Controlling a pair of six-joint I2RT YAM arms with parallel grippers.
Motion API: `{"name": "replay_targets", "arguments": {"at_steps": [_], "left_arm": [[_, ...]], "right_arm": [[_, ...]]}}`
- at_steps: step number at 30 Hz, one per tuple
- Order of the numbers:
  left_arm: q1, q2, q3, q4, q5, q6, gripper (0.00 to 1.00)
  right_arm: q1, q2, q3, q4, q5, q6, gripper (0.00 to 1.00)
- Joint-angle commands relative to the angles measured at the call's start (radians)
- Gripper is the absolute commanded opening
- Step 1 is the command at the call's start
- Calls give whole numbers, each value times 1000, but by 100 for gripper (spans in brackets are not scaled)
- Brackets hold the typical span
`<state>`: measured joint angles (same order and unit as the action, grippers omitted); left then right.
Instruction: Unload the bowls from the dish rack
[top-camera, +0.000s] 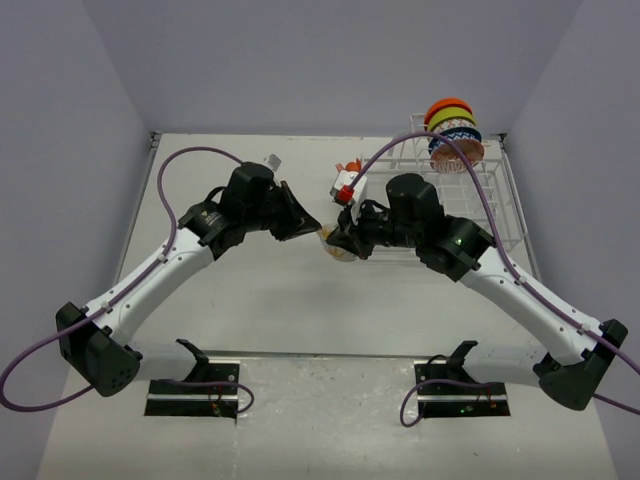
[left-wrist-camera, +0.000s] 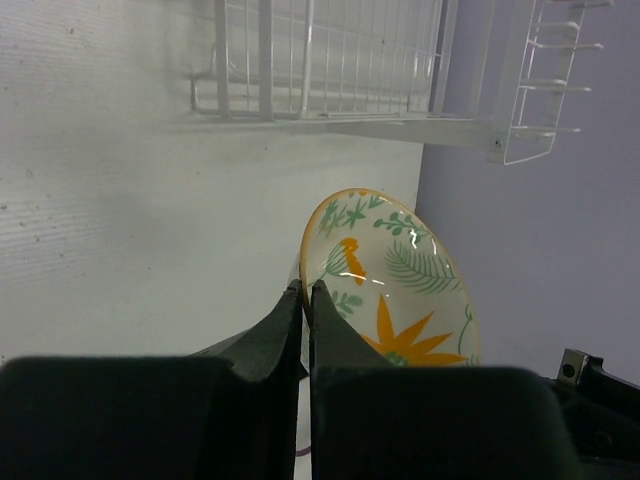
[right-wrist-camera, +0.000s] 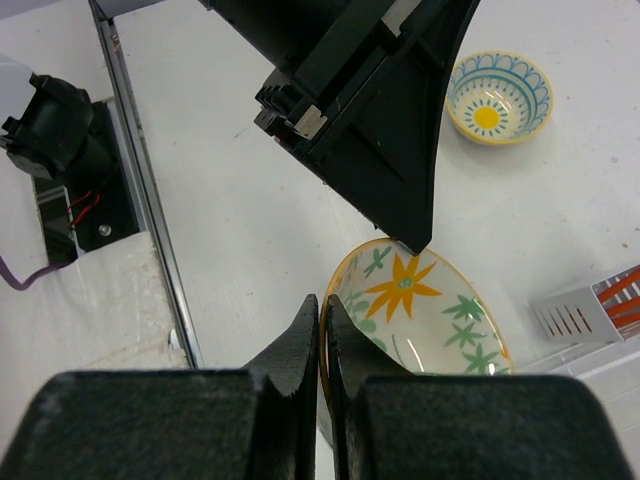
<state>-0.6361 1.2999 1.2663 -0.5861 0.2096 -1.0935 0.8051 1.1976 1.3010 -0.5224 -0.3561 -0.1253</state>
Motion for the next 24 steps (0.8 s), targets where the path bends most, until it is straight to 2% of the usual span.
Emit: {"name": "replay_targets", "arguments": {"at_steps": [1, 3, 4, 5, 9, 20, 24], "left_arm": [[-34, -16, -2, 81, 94, -26, 0], [-37, -13, 1, 86, 99, -22, 3], [-40, -13, 4, 85, 99, -16, 16], [-42, -10, 7, 86, 99, -11, 21], [-51, 10, 16, 75, 116, 21, 33], [-65, 30, 48, -26, 132, 81, 35], [-65, 36, 42, -26, 152, 90, 24]], "right_arm": [[3, 5, 26, 82, 26, -25, 0], [3, 7, 27, 82, 26, -27, 0], [3, 7, 29, 81, 28, -27, 0], [3, 8, 30, 78, 26, -28, 0], [11, 22, 37, 68, 25, -34, 0], [29, 31, 46, 53, 45, -42, 0], [39, 45, 43, 53, 58, -43, 0]]}}
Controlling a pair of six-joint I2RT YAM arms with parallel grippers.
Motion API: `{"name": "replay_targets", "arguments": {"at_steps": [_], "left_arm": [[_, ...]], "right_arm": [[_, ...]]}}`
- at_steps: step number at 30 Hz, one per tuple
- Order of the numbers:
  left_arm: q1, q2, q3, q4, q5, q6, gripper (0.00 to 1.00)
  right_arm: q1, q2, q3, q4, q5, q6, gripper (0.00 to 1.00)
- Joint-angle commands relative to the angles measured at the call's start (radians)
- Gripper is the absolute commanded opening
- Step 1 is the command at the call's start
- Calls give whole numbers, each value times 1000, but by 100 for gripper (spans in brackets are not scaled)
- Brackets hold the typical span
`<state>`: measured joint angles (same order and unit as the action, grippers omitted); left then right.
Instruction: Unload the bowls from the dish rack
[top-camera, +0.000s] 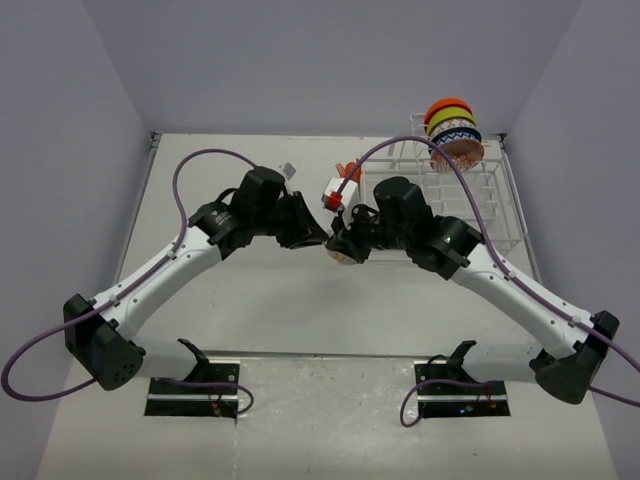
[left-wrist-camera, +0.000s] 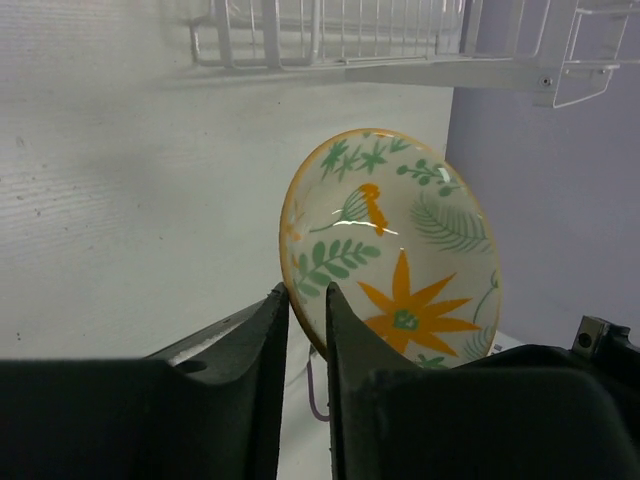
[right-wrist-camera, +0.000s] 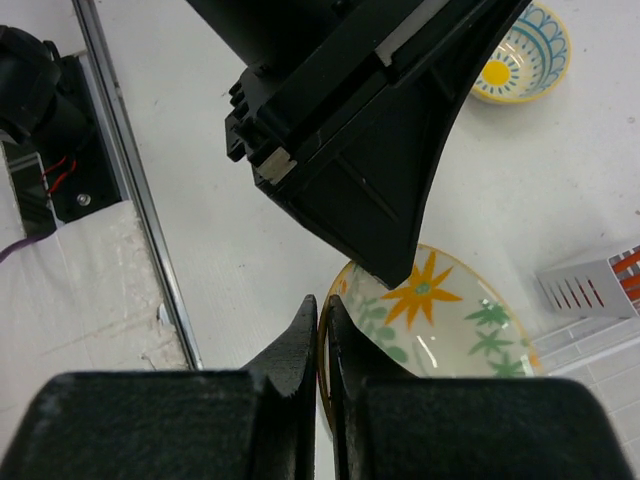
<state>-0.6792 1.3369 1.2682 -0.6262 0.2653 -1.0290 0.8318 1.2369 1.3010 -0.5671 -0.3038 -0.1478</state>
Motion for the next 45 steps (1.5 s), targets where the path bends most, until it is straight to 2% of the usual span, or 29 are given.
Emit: {"name": "replay_targets", "arguments": {"at_steps": [1, 3, 8, 13, 17, 21, 25, 27, 35, 37, 40, 41, 42, 45], "left_arm": [[-23, 2, 31, 20, 113, 29, 17], [-23, 4, 23, 34, 138, 29, 8], [-22, 7, 13, 49, 163, 37, 1], [-23, -7, -10, 66, 152, 37, 0], [-22, -35, -93, 109, 114, 38, 0], [6, -89, -139, 82, -24, 89, 0], [171, -149, -208, 91, -55, 165, 0], [213, -195, -228, 88, -151, 239, 0], [216, -422, -239, 37, -510, 375, 0], [216, -461, -234, 22, -558, 398, 0], [216, -518, -225, -10, -601, 455, 0], [216, -547, -225, -15, -609, 487, 0], [216, -558, -225, -21, -610, 504, 0], [216, -597, -219, -46, -633, 567, 0]], "right_arm": [[18, 13, 43, 95, 11, -24, 0], [29, 19, 43, 92, 28, -26, 0], [35, 29, 46, 93, 54, -30, 0], [35, 30, 34, 104, 68, -30, 0], [35, 18, 8, 124, 91, -21, 0], [35, -40, -43, 165, 156, 28, 0], [33, -111, -126, 208, 186, 86, 0], [33, -160, -184, 233, 193, 123, 0], [33, -217, -347, 256, 245, 348, 2], [33, -218, -379, 256, 250, 379, 19], [33, -231, -413, 272, 226, 442, 28], [33, -237, -423, 277, 210, 453, 49], [33, -240, -439, 283, 207, 468, 60], [33, -238, -457, 282, 201, 519, 69]]}}
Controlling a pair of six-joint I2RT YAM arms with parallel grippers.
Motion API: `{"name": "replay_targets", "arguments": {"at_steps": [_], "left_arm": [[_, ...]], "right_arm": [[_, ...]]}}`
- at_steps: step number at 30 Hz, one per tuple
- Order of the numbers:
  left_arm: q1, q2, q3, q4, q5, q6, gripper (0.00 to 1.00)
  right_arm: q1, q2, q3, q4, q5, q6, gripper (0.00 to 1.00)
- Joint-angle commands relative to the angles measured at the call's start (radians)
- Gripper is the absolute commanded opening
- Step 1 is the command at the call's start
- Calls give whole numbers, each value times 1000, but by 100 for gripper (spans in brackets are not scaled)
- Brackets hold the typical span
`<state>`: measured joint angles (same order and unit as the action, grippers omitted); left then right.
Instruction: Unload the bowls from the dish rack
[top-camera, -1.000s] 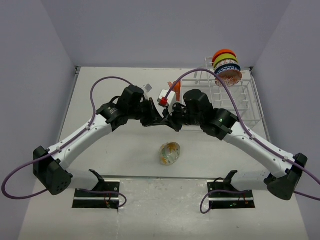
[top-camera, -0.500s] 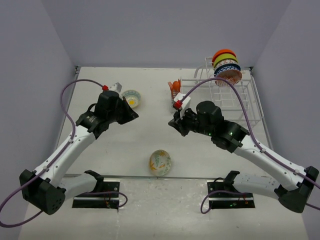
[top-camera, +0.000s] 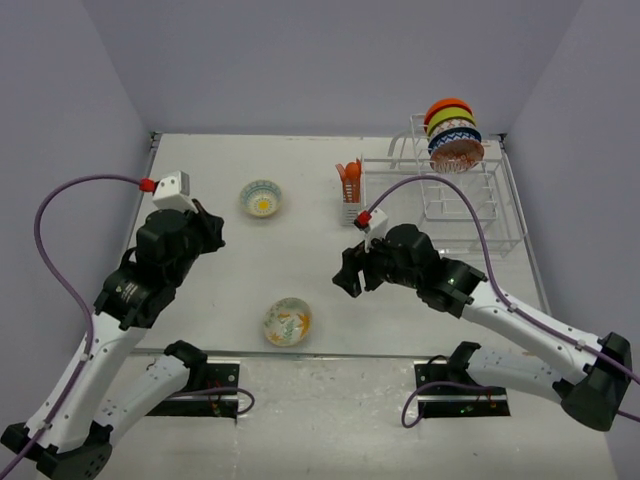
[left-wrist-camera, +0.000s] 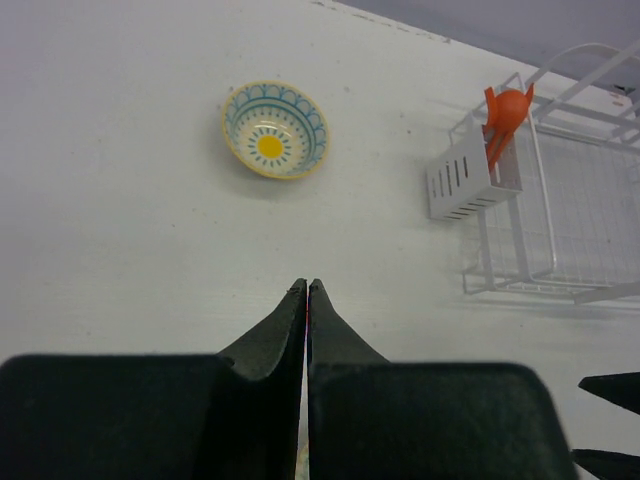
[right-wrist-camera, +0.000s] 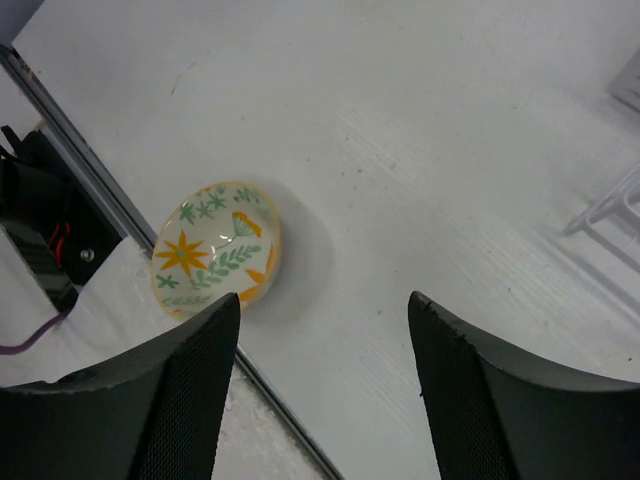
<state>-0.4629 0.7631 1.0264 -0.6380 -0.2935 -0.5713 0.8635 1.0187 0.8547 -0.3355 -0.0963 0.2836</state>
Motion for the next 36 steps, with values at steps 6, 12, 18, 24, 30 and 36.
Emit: {"name": "replay_targets", "arguments": {"at_steps": [6, 12, 18, 24, 30, 36], "left_arm": [[0, -177, -64, 12, -225, 174, 0], [0, -318, -241, 99, -279, 143, 49], [0, -323, -233, 75, -273, 136, 100], [0, -331, -236, 75, -260, 136, 100], [0, -341, -239, 78, -253, 139, 100], [0, -343, -241, 80, -243, 142, 100]], "right_arm": [[34, 73, -16, 23, -11, 160, 75], [168, 225, 58, -3, 49, 226, 86], [213, 397, 141, 12, 147, 278, 87], [213, 504, 197, 49, 237, 313, 77], [213, 619, 247, 29, 308, 327, 59], [213, 679, 230, 58, 261, 327, 36]]}}
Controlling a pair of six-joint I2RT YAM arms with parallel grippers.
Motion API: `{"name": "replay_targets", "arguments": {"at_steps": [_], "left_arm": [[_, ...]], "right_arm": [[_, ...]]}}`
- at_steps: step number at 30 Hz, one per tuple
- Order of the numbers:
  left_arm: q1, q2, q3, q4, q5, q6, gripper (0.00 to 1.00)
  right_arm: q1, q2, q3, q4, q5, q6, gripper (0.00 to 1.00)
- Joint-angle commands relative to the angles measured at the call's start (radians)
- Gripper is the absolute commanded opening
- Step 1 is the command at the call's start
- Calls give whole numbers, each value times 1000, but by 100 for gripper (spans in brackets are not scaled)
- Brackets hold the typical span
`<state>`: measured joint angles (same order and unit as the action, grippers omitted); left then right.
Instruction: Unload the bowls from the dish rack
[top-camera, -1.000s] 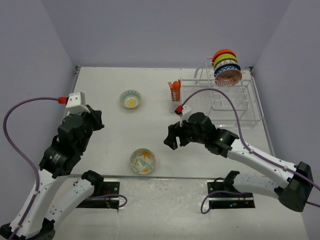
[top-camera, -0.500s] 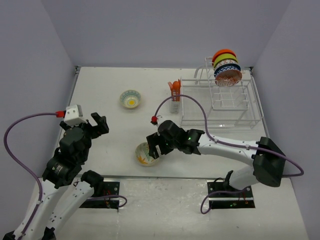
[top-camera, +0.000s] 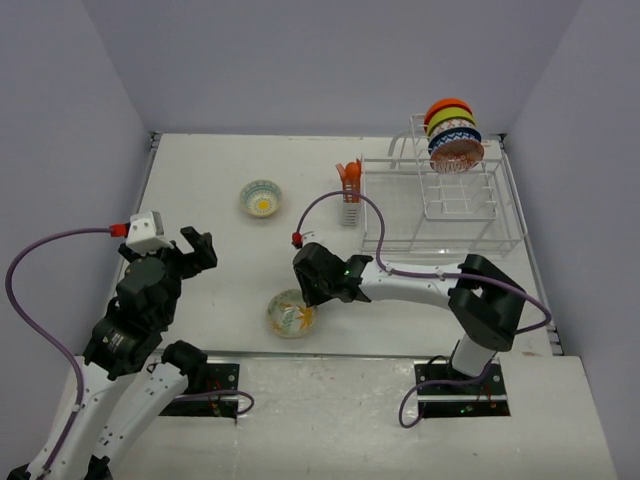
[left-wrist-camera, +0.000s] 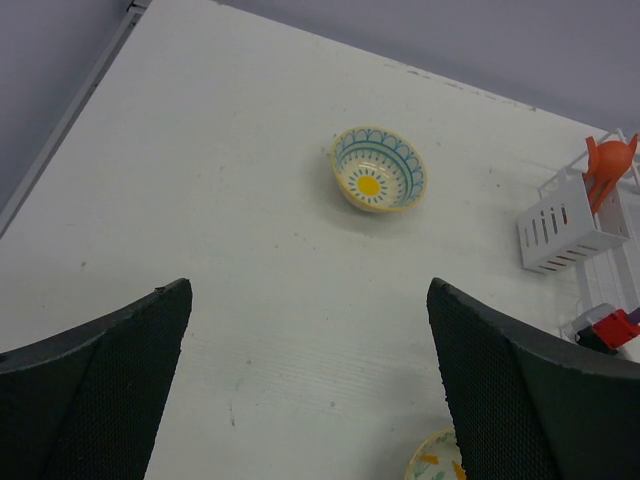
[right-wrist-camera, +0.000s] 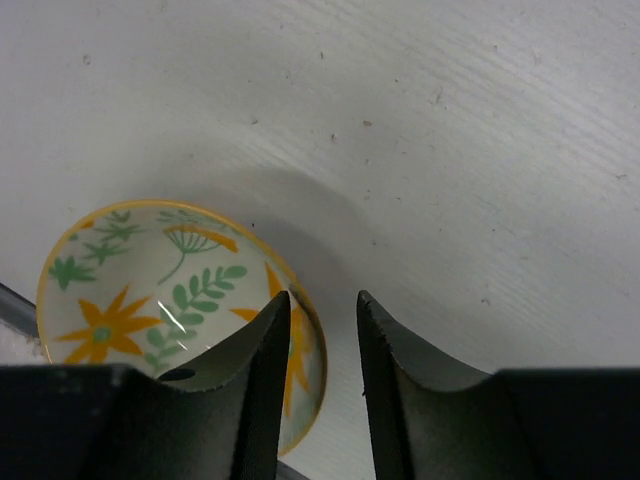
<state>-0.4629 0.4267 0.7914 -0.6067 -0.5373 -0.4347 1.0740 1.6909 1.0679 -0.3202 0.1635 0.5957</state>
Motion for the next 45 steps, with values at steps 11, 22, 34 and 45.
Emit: {"name": "replay_targets", "arguments": {"at_steps": [11, 22, 34, 45], "left_arm": [[0, -6, -11, 54, 7, 10, 100], [0, -17, -9, 50, -10, 5, 100], [0, -31, -6, 41, -46, -9, 100], [0, -42, -9, 39, -41, -9, 100]], "right_arm": [[3, -2, -66, 125, -73, 50, 0], [-17, -96, 29, 87, 31, 27, 0], [-203, 29, 231, 148, 21, 94, 0], [-235, 259, 365, 197, 41, 199, 0]]}}
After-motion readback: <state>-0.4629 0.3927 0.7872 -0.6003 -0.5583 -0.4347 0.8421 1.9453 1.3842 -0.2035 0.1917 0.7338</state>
